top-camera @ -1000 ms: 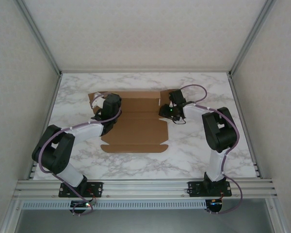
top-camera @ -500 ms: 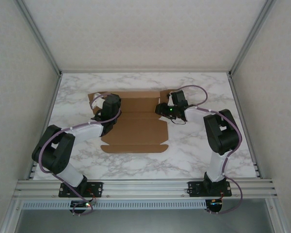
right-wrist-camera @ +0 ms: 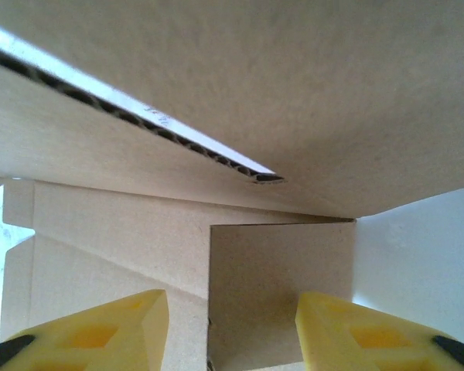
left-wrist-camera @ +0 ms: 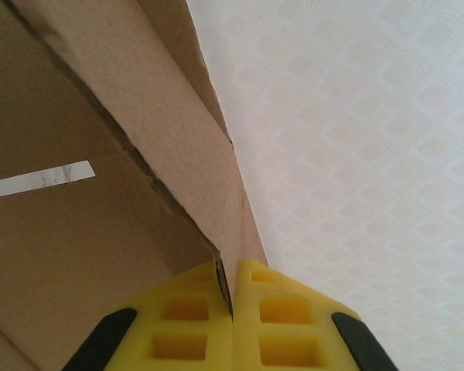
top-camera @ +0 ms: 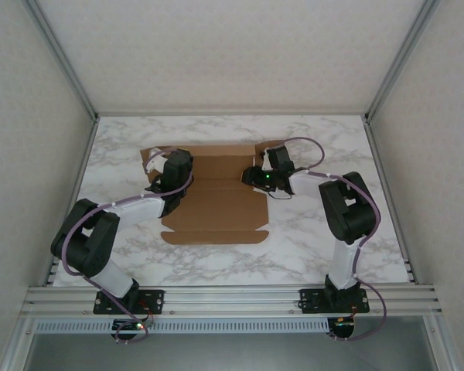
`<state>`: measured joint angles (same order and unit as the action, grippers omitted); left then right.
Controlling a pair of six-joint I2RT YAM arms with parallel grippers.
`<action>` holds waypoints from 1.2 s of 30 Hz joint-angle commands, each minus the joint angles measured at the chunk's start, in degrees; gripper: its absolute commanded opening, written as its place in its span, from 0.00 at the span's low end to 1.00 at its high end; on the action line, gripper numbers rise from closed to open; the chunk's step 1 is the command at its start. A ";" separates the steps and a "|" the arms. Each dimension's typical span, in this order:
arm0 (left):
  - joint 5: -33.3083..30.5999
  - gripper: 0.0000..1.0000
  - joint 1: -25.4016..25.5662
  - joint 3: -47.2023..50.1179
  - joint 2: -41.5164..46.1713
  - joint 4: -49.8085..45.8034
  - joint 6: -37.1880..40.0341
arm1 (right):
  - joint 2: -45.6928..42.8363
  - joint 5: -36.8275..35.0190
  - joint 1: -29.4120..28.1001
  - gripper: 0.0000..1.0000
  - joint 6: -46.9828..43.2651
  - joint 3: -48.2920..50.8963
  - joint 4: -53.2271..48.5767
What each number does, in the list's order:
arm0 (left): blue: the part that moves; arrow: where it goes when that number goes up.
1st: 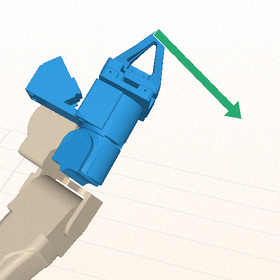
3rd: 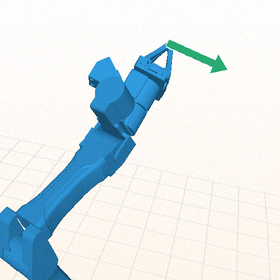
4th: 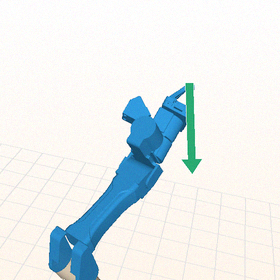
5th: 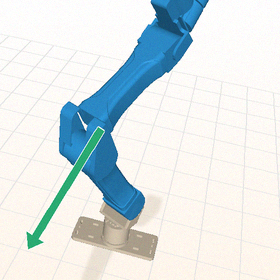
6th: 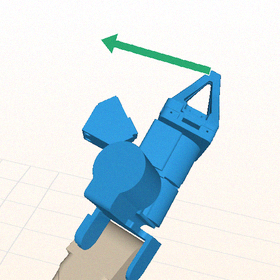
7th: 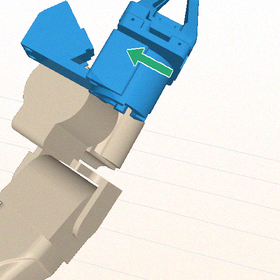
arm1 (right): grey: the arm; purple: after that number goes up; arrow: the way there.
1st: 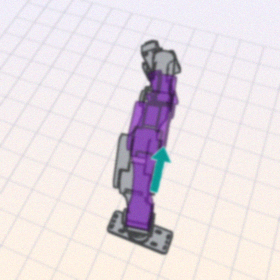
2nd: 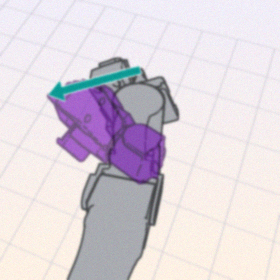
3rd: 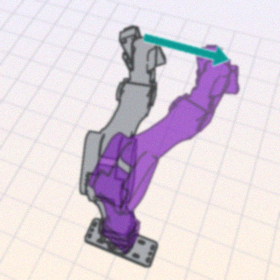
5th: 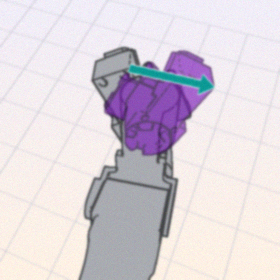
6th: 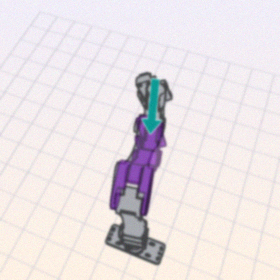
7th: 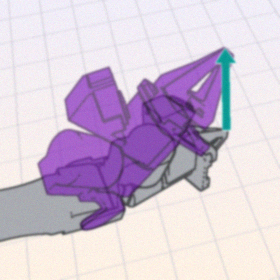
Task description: Fold the paper box
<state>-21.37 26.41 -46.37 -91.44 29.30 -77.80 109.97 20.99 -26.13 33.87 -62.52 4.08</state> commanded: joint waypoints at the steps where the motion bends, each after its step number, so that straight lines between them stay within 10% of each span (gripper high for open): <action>1: 3.95 0.00 0.57 2.50 -1.13 -9.80 0.54 | 2.96 -1.20 -1.40 0.48 -0.29 -1.70 -0.85; 11: 3.48 0.00 0.57 2.48 -0.62 -10.36 0.78 | 3.13 -3.05 -2.36 0.47 -2.09 -2.49 -3.65; 22: 2.07 0.00 0.57 2.85 1.59 -10.61 2.78 | -26.83 -5.24 0.89 0.42 -11.39 12.02 0.36; 27: 2.37 0.00 0.57 2.99 1.44 -10.58 2.92 | -36.04 -17.59 8.06 0.27 -8.32 14.30 -3.74; 31: 2.34 0.00 0.57 3.30 1.63 -10.41 3.18 | -33.22 -24.97 14.73 0.27 -3.14 10.58 -12.12; 36: 2.46 0.00 0.57 3.56 2.19 -10.23 3.62 | -20.30 -16.59 19.80 0.25 -3.85 2.48 -16.73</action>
<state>-20.62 26.44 -45.25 -89.10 26.98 -76.09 83.24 1.67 -7.09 29.87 -55.09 -6.44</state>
